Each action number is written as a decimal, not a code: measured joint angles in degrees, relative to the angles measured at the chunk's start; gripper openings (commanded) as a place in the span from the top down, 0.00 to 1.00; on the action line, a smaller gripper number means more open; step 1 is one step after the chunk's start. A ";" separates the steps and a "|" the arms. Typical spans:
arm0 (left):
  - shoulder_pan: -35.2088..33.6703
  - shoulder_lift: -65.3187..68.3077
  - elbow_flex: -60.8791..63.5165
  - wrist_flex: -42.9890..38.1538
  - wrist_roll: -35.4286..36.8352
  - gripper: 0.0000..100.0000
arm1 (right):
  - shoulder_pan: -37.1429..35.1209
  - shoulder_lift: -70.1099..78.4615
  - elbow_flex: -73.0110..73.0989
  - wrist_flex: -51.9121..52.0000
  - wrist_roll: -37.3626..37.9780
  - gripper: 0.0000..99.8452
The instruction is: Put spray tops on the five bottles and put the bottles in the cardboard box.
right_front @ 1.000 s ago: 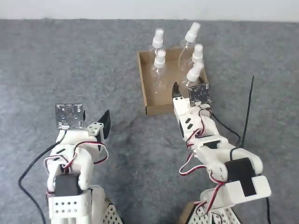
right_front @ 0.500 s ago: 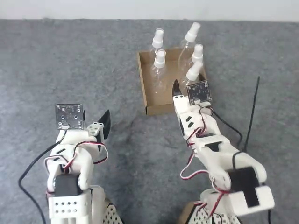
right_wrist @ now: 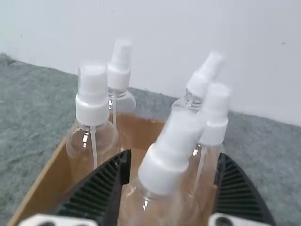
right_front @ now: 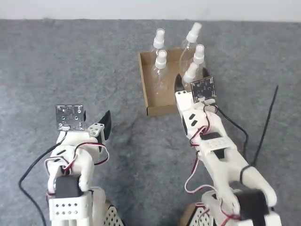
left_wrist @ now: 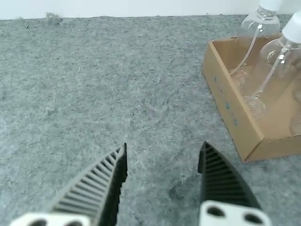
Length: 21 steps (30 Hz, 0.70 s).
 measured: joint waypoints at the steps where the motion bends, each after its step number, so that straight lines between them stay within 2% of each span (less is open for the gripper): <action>1: 0.00 0.00 0.00 0.00 0.00 0.77 | 0.00 -1.23 0.00 1.76 0.00 0.76; 11: 0.00 0.00 0.00 0.00 0.00 0.77 | 0.00 -19.43 0.00 18.81 0.00 0.77; 21: 0.00 0.00 0.00 0.00 0.00 0.77 | 0.00 -40.09 0.00 46.15 0.00 0.77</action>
